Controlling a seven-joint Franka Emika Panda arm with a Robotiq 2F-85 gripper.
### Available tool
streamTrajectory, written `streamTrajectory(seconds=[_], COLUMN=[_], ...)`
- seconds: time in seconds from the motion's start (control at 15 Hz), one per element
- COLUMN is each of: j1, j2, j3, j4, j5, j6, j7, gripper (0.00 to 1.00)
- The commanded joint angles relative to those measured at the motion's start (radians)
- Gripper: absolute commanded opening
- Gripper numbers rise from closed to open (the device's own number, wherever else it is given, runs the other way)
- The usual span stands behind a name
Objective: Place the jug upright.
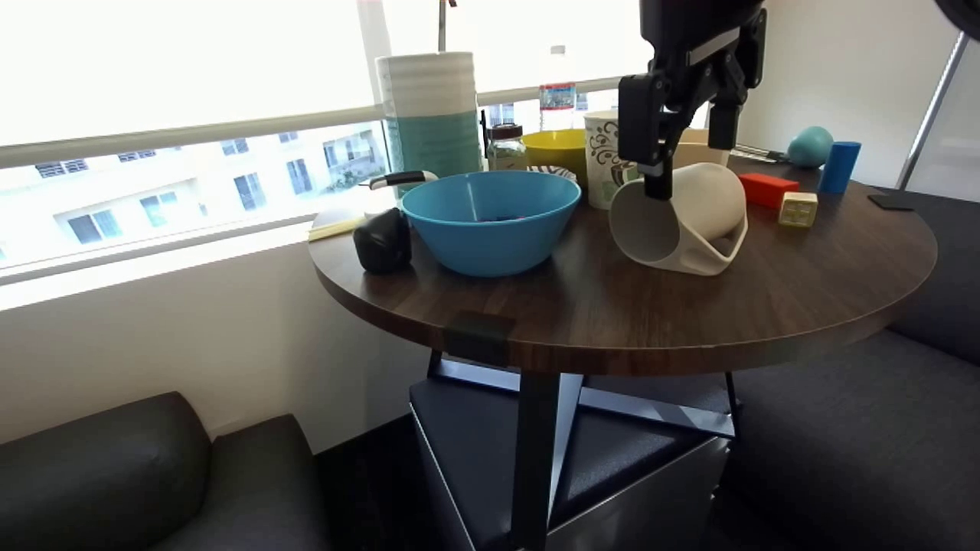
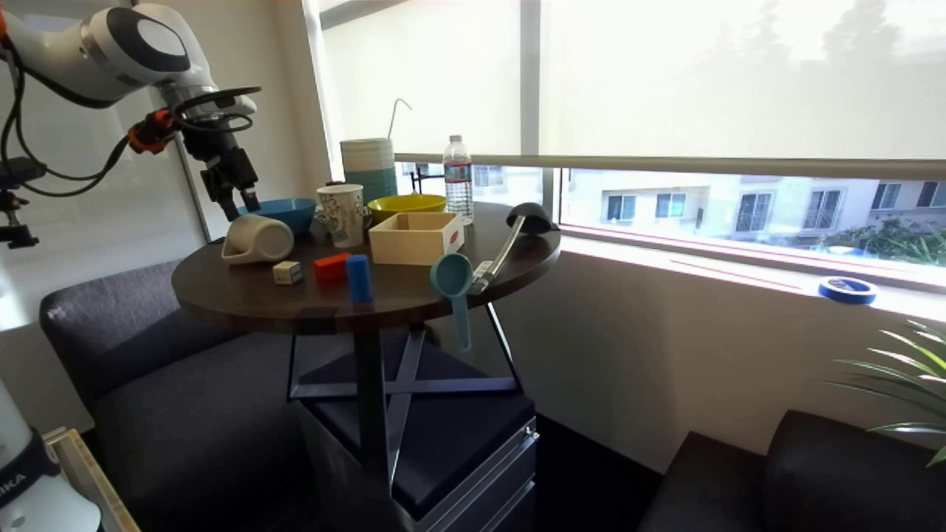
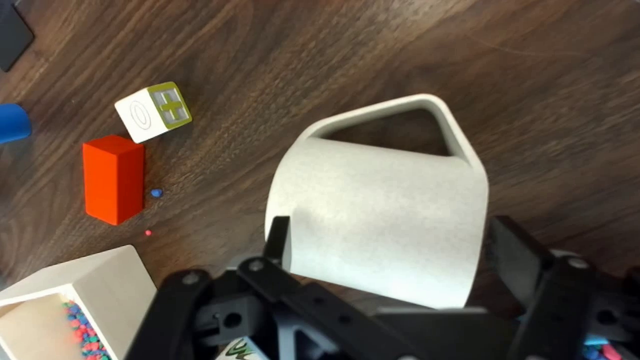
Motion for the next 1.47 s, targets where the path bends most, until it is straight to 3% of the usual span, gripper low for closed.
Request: streamTrajectory(seconds=[0.0, 0.27, 0.33, 0.53, 0.6, 0.73, 0.8, 0.93, 1.4], j1=[0.034, 0.034, 0.038, 0.039, 0.04, 0.04, 0.04, 0.038, 0.036], j2=[0.044, 0.058, 0.062, 0.073, 0.075, 0.077, 0.077, 0.079, 0.051], j3=[-0.009, -0.01, -0.017, -0.02, -0.023, -0.029, -0.034, -0.048, -0.112], j4=[0.031, 0.034, 0.035, 0.039, 0.043, 0.047, 0.045, 0.045, 0.06], j5=[-0.038, -0.075, -0.069, -0.088, -0.091, -0.091, -0.087, -0.078, -0.031], j6=[-0.005, -0.019, -0.017, -0.024, -0.025, -0.026, -0.025, -0.022, -0.019], j7=[0.036, 0.071, 0.068, 0.084, 0.082, 0.082, 0.079, 0.071, 0.032], gripper=[1.0, 1.0, 0.75, 0.63, 0.89, 0.91, 0.55, 0.58, 0.14])
